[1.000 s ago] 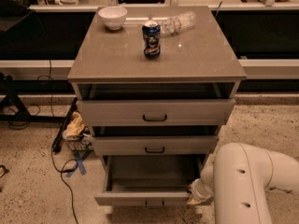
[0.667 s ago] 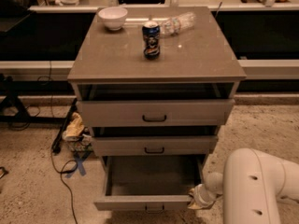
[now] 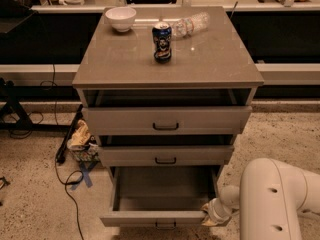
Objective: Open bottom drawer
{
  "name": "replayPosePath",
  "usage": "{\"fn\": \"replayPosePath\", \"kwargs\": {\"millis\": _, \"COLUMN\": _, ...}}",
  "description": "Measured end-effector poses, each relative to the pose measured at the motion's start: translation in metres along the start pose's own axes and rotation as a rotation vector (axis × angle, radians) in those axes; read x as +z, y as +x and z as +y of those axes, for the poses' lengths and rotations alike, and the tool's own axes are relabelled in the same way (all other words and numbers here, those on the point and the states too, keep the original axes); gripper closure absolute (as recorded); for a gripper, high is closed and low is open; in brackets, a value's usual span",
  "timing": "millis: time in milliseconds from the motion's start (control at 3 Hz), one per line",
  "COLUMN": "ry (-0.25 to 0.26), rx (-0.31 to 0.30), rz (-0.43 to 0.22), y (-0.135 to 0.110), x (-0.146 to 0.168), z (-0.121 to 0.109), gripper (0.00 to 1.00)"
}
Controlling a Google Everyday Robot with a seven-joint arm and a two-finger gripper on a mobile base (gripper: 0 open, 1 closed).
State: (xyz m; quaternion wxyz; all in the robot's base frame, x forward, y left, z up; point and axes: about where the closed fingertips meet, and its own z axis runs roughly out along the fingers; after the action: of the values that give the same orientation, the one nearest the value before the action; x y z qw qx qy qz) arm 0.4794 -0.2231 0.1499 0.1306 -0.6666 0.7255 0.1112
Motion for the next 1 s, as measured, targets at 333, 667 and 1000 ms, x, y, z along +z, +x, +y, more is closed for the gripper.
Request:
{"fn": "replayPosePath", "kwargs": {"millis": 333, "ry": -0.003, "rx": 0.0, "rz": -0.001, "y": -0.0006, "x": 0.0016, "z": 0.0017, "gripper": 0.81}}
{"fn": "replayPosePath", "kwargs": {"millis": 667, "ry": -0.006, "rx": 0.0, "rz": -0.002, "y": -0.0011, "x": 0.0026, "z": 0.0029, "gripper": 0.58}}
{"fn": "replayPosePath", "kwargs": {"millis": 1000, "ry": -0.006, "rx": 0.0, "rz": -0.002, "y": -0.0016, "x": 0.0014, "z": 0.0029, "gripper": 0.35}}
